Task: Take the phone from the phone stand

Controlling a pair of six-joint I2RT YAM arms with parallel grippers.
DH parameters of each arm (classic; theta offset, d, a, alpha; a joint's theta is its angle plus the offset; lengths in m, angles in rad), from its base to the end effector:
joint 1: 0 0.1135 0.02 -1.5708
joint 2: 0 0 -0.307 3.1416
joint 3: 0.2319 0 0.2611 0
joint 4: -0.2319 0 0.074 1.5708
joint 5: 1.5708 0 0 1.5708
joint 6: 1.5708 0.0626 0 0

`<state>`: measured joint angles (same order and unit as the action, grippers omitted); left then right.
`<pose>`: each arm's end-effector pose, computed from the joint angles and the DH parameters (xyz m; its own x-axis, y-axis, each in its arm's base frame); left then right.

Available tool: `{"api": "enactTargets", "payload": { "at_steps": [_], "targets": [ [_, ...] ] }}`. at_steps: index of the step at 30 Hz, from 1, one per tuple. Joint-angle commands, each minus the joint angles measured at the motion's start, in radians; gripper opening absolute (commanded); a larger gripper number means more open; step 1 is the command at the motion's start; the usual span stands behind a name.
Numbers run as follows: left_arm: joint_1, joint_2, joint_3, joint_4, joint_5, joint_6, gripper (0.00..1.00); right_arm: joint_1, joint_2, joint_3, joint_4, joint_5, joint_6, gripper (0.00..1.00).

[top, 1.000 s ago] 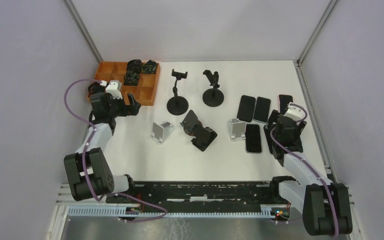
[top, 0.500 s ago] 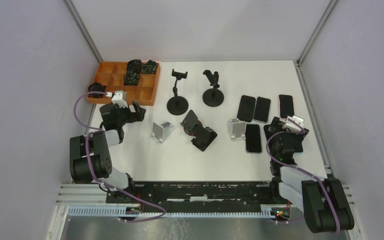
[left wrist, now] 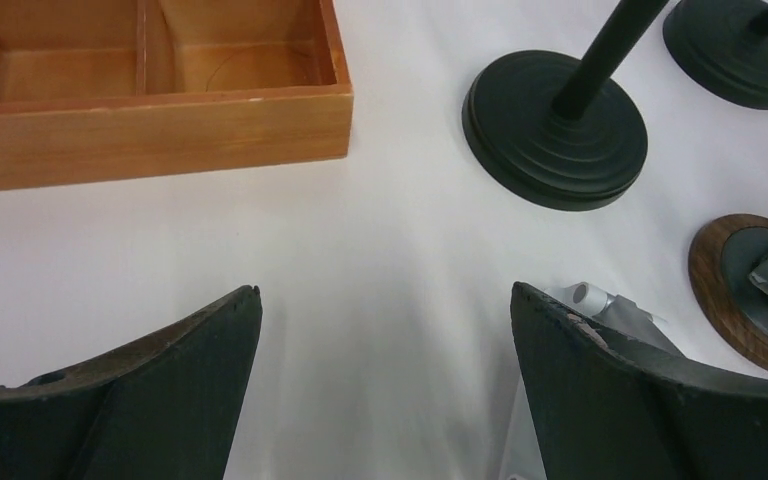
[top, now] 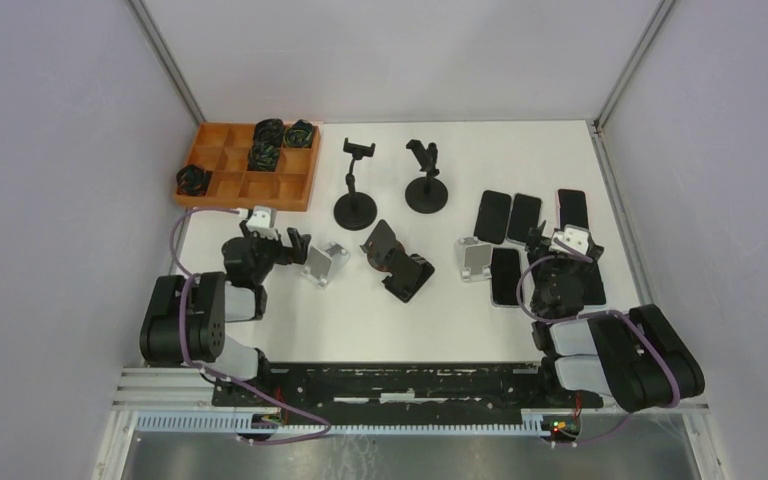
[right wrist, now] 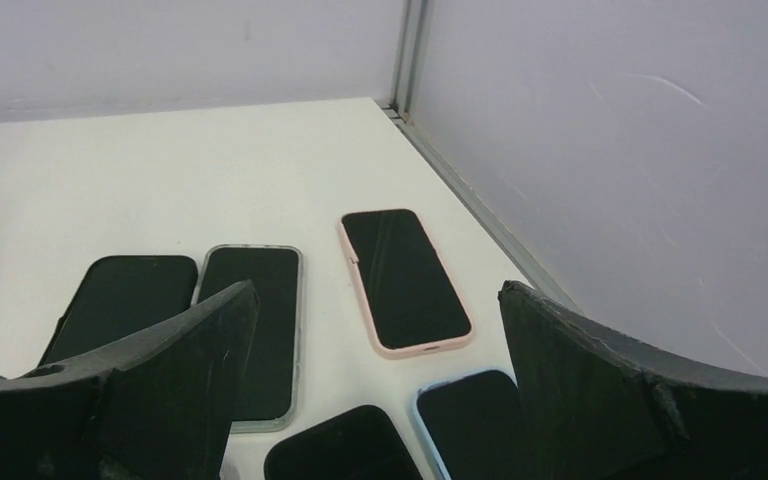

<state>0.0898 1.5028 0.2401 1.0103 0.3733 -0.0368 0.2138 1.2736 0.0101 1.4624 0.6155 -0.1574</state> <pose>0.2625 0.0007 0.1628 -0.2584 -0.0577 -0.9643 0.2589 0.9576 -0.1266 0.1902 0.0043 0.2077 0.1312 -0.1025 -0.9860 0.4054 0.9132 -0.0410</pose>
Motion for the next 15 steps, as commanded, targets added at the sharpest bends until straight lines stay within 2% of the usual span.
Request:
{"api": "enactTargets", "payload": {
  "at_steps": [1, 2, 3, 4, 6, 8, 9, 15],
  "targets": [
    [-0.027, -0.029, -0.02, 0.158, -0.085, 0.071, 1.0, 0.011, 0.077, -0.268, 0.261, -0.128, -0.086, 0.98],
    [-0.029, -0.019, -0.031, 0.183, -0.101, 0.074, 1.0, 0.012, 0.119, -0.284, 0.342, -0.162, -0.119, 0.98],
    [-0.038, 0.023, -0.053, 0.276, -0.092, 0.087, 1.0, 0.019, 0.158, -0.289, 0.414, -0.162, -0.133, 0.98],
    [-0.06, 0.048, -0.078, 0.352, -0.116, 0.081, 1.0, 0.02, 0.161, -0.284, 0.405, -0.144, -0.13, 0.98],
    [-0.063, 0.017, -0.027, 0.179, -0.141, 0.097, 1.0, 0.016, 0.116, -0.21, 0.194, -0.079, -0.089, 0.98],
    [-0.061, 0.05, -0.015, 0.23, -0.157, 0.068, 1.0, -0.058, 0.098, -0.11, -0.026, -0.148, -0.017, 0.98],
    [-0.061, 0.045, -0.014, 0.209, -0.156, 0.074, 1.0, -0.114, 0.084, -0.111, -0.049, -0.209, 0.029, 0.98],
    [-0.059, 0.025, -0.023, 0.207, -0.158, 0.074, 1.0, -0.12, 0.077, -0.112, -0.061, -0.218, 0.03, 0.98]
  ]
}}
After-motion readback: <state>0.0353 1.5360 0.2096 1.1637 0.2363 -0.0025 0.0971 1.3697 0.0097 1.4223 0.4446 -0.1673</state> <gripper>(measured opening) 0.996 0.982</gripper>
